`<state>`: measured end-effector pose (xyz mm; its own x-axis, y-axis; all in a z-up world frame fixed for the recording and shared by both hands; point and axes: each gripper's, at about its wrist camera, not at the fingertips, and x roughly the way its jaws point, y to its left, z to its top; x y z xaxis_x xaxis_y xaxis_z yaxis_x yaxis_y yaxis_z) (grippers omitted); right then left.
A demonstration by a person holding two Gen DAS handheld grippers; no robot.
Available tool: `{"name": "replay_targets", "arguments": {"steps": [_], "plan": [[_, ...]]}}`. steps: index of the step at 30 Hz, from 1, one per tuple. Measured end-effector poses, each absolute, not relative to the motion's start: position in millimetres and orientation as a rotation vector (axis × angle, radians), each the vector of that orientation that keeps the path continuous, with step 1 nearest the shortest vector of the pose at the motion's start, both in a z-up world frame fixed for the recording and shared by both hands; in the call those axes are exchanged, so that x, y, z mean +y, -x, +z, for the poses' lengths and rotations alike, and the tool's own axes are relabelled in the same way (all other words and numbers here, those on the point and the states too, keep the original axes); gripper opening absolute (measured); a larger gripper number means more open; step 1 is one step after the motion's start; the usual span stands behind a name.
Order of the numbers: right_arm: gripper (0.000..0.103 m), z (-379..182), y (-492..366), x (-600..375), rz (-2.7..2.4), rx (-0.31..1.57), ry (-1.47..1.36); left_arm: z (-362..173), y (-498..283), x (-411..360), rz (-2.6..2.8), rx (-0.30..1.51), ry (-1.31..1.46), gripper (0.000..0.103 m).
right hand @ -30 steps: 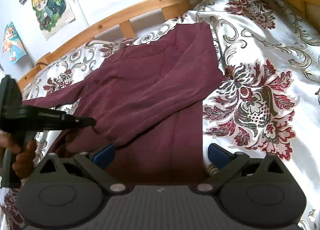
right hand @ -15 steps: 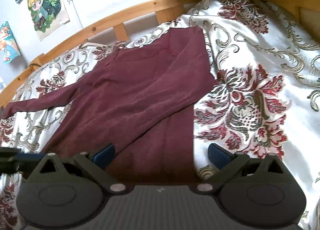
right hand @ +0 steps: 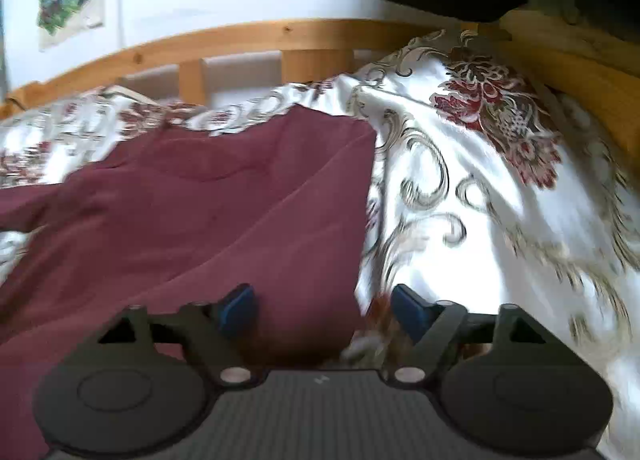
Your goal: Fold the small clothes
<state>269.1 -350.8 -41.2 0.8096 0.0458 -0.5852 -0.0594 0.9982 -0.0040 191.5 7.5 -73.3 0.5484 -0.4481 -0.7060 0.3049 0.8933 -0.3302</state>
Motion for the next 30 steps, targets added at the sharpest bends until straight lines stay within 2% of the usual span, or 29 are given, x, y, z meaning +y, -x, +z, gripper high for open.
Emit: {"name": "replay_targets", "arguments": {"steps": [3,4,5,7,11,18,19,21,22,23,24,25,27,29,30], "plan": [[0.054,-49,-292,-360,0.062,0.621,-0.023,-78,-195,5,-0.446,0.887,0.134,0.063],[0.038,-50,-295,-362,0.073,0.622,-0.038,-79,-195,4,-0.448,0.889,0.123,0.063],[0.016,-50,-298,-362,0.090,0.624,-0.041,-80,-195,5,-0.450,0.890,0.114,0.063],[0.008,-46,-297,-361,0.078,0.588,-0.012,-81,-196,3,-0.458,0.886,0.103,0.064],[0.007,-33,-286,-379,0.008,0.493,-0.086,-81,-198,-4,-0.483,0.874,0.084,0.066],[0.009,-45,-289,-403,0.007,0.551,-0.185,-88,-204,-11,-0.491,0.903,0.063,0.072],[0.015,-43,-285,-402,0.019,0.553,-0.180,-88,-203,-11,-0.493,0.904,0.060,0.072],[0.033,-40,-275,-401,0.057,0.570,-0.173,-88,-201,-10,-0.491,0.903,0.055,0.072],[0.046,-38,-268,-401,0.086,0.575,-0.182,-88,-199,-9,-0.489,0.902,0.057,0.072],[0.052,-38,-260,-400,0.113,0.582,-0.186,-88,-197,-8,-0.488,0.903,0.061,0.073],[0.053,-38,-253,-398,0.128,0.592,-0.176,-88,-196,-8,-0.487,0.904,0.064,0.073],[0.053,-40,-249,-395,0.133,0.614,-0.149,-88,-195,-7,-0.487,0.904,0.065,0.074],[0.044,-43,-243,-389,0.122,0.640,-0.086,-89,-192,-7,-0.482,0.903,0.064,0.074],[0.013,-49,-243,-387,0.108,0.662,-0.056,-89,-189,-7,-0.479,0.901,0.058,0.075],[0.011,-51,-241,-388,0.092,0.669,-0.059,-88,-188,-7,-0.480,0.900,0.051,0.075]]}}
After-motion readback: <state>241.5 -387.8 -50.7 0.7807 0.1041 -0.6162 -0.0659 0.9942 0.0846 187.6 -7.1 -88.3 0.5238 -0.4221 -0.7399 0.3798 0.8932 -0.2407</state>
